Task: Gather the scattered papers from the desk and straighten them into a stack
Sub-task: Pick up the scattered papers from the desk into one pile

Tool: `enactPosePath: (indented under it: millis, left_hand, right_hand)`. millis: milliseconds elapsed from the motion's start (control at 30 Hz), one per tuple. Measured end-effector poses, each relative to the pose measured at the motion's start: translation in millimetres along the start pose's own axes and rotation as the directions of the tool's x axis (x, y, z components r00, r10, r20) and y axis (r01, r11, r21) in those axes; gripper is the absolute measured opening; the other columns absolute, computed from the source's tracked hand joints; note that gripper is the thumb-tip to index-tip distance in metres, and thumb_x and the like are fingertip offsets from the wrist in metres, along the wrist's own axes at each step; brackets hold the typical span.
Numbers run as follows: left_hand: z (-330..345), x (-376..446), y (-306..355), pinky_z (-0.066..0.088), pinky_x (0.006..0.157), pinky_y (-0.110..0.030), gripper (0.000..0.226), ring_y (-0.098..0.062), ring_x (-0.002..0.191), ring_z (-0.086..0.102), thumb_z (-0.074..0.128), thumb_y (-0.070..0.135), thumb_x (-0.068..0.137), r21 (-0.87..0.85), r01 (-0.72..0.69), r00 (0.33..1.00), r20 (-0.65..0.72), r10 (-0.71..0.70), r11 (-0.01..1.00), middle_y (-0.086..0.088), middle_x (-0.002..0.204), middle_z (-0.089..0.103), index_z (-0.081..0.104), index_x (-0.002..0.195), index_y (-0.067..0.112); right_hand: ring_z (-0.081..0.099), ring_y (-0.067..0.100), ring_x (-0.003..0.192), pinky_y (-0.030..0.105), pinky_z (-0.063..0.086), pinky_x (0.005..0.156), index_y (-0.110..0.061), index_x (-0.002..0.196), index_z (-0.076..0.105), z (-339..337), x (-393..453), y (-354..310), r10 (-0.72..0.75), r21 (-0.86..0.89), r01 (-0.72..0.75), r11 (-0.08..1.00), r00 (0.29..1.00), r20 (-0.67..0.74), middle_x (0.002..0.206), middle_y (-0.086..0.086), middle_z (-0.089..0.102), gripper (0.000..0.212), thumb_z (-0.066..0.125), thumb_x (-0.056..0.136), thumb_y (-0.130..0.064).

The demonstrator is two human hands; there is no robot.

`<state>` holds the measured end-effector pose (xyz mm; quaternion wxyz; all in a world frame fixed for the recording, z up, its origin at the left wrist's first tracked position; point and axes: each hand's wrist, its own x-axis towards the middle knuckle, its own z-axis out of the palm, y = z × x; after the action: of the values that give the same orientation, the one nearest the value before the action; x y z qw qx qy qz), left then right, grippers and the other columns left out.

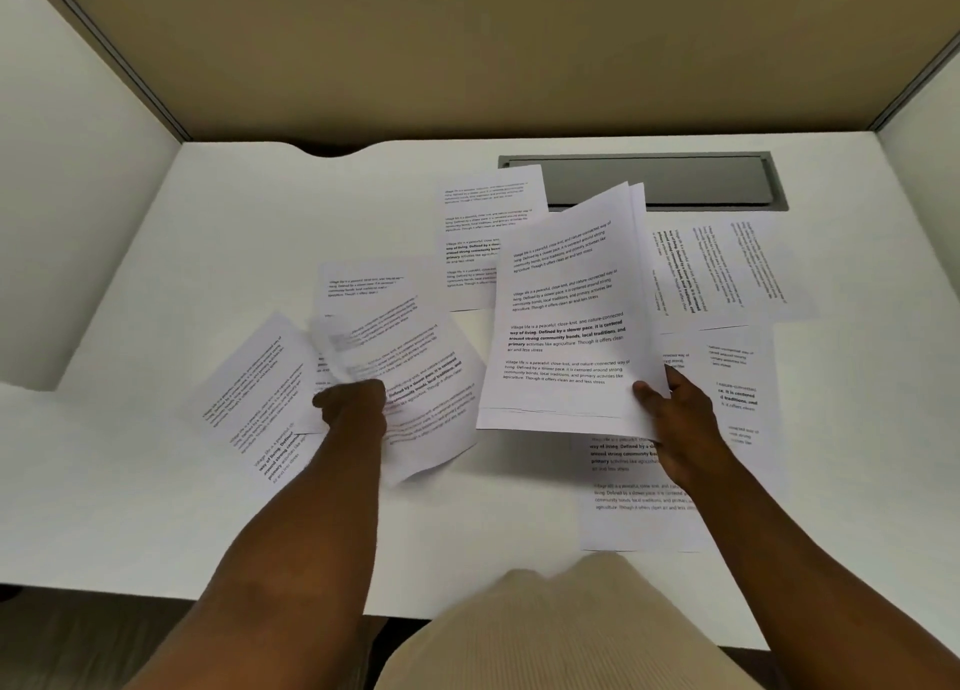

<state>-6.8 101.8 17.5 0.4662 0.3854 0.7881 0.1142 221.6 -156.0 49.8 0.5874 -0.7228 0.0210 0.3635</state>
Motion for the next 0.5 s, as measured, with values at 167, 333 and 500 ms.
enactPosePath:
  millis: [167,333,500]
  left_hand:
    - [-24,-20,47,0.054,0.079,-0.034,0.027,-0.029,0.087,0.068,0.077,0.013,0.074,0.066,-0.439,0.898,0.031,0.438,0.896,-0.013,0.102,0.072,0.070,0.098,0.003]
    - [-57,-96,112,0.058,0.083,-0.039,0.029,-0.024,0.089,0.070,0.078,0.026,0.077,0.083,-0.771,0.637,0.089,0.766,0.632,-0.006,0.099,0.073,0.070,0.100,0.010]
    - [-74,-179,145,0.058,0.077,-0.027,0.021,-0.016,0.088,0.073,0.074,0.013,0.083,-0.386,-0.740,0.483,0.265,0.834,0.551,0.000,0.096,0.075,0.065,0.102,0.016]
  right_hand:
    - [0.056,0.028,0.118,0.050,0.045,0.104,-0.016,0.136,0.051,-1,1,6,0.010,-0.009,-0.010,1.000,1.000,-0.012,0.130,0.006,0.059,0.044,0.057,0.093,-0.007]
    - [0.056,0.029,0.118,0.052,0.045,0.103,-0.017,0.136,0.050,0,1,8,0.029,0.003,-0.029,1.000,1.000,0.001,0.133,0.006,0.057,0.044,0.057,0.094,-0.008]
    - [0.062,0.021,0.101,0.047,0.048,0.100,-0.016,0.136,0.050,9,0,4,0.068,0.077,-0.074,0.994,0.995,0.074,0.126,0.005,0.060,0.043,0.055,0.094,-0.005]
